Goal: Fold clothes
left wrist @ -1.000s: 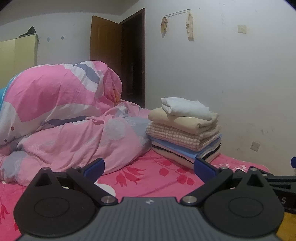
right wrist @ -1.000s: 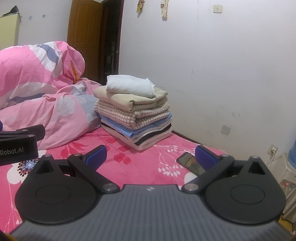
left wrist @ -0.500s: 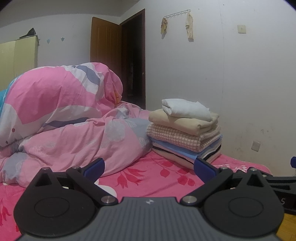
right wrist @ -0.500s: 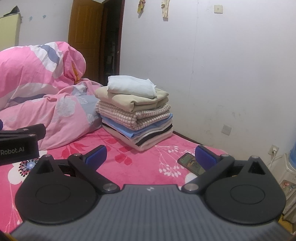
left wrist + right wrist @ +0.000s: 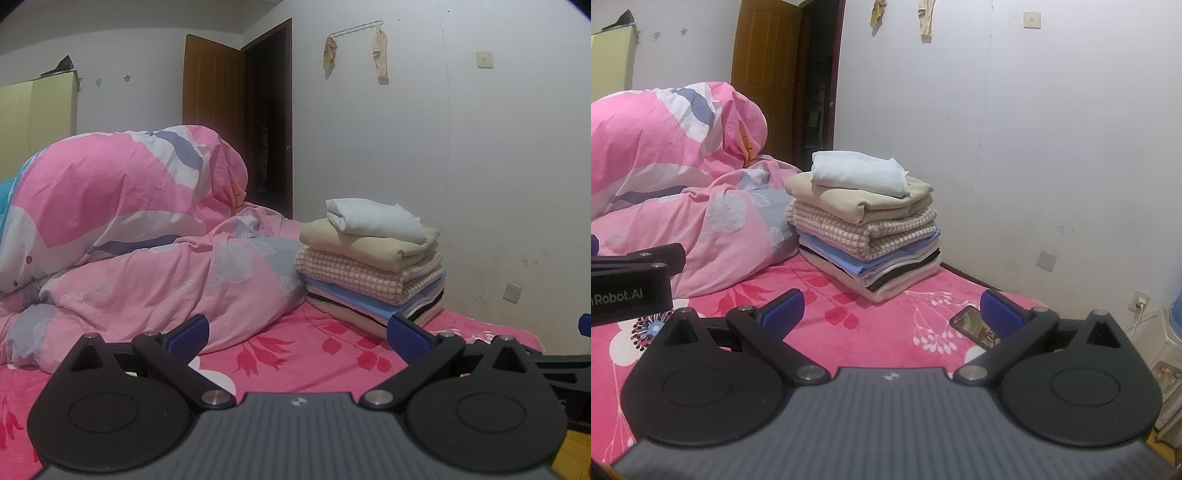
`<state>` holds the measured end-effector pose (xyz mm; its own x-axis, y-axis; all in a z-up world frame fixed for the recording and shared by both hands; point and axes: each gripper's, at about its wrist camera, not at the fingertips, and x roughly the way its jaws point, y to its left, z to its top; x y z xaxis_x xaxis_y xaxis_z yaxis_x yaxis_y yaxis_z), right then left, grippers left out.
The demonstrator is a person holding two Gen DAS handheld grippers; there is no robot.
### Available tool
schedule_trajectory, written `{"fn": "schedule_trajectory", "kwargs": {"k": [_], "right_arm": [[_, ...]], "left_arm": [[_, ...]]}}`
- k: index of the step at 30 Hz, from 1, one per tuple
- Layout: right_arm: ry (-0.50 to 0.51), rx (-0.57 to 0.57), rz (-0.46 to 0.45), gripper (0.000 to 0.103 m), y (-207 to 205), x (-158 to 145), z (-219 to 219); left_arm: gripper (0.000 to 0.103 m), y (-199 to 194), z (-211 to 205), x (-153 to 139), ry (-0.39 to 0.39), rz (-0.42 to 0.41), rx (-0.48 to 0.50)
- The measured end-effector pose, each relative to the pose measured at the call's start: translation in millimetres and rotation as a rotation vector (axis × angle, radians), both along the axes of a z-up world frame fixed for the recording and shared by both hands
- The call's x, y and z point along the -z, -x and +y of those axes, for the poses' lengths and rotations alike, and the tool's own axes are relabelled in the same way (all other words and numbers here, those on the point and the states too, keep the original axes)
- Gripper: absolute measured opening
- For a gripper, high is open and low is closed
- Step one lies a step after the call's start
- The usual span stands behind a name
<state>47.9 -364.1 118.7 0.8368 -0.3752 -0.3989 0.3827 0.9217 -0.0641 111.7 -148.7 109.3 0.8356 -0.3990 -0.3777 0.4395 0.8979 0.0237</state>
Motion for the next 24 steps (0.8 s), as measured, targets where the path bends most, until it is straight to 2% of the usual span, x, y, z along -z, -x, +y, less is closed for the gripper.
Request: {"fn": "schedule_trajectory", "kwargs": {"k": [24], "right_arm": [[-0.003,-0.002,0.004,0.102,-0.2,0.6,1.8]], "left_arm": [[0.103,0.6,1.1,2.0,0.001,0.000,-0.007]]}}
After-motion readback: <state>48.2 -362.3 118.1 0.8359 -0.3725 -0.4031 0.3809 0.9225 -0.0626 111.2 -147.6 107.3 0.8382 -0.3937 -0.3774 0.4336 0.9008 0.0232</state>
